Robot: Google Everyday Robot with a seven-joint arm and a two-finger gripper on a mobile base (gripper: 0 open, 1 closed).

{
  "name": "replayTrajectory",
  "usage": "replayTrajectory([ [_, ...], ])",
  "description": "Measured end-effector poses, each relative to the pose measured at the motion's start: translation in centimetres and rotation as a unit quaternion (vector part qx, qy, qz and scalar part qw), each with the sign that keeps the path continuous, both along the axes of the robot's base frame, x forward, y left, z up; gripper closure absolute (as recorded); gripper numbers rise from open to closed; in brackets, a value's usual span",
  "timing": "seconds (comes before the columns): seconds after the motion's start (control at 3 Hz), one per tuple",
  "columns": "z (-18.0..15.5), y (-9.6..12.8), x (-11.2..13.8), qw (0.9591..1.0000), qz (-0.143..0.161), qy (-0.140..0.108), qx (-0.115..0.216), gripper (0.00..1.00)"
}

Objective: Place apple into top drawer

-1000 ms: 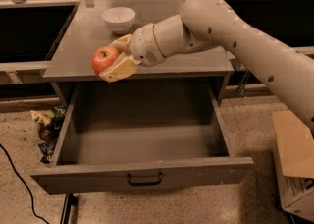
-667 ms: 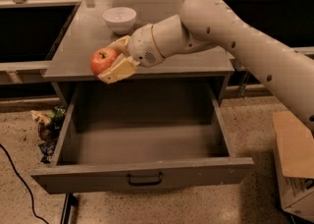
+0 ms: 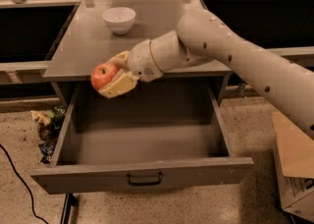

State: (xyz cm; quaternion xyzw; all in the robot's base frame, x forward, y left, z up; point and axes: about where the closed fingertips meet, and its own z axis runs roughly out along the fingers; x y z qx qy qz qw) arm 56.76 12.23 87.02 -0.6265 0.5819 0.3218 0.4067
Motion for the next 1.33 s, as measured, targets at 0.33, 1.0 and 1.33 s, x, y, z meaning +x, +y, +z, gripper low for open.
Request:
replayTrajectory([
  [0.33,-4.5,-1.2,-2.7,0.9994,-0.023,0.024,-0.009,1.0],
  [1.0,-10.0,-2.5,-4.2,0.9968,-0.054,0.056,-0.02,1.0],
  [1.33,-12.7,-4.2,-1.6,0.994,-0.09,0.059,-0.018,1.0],
])
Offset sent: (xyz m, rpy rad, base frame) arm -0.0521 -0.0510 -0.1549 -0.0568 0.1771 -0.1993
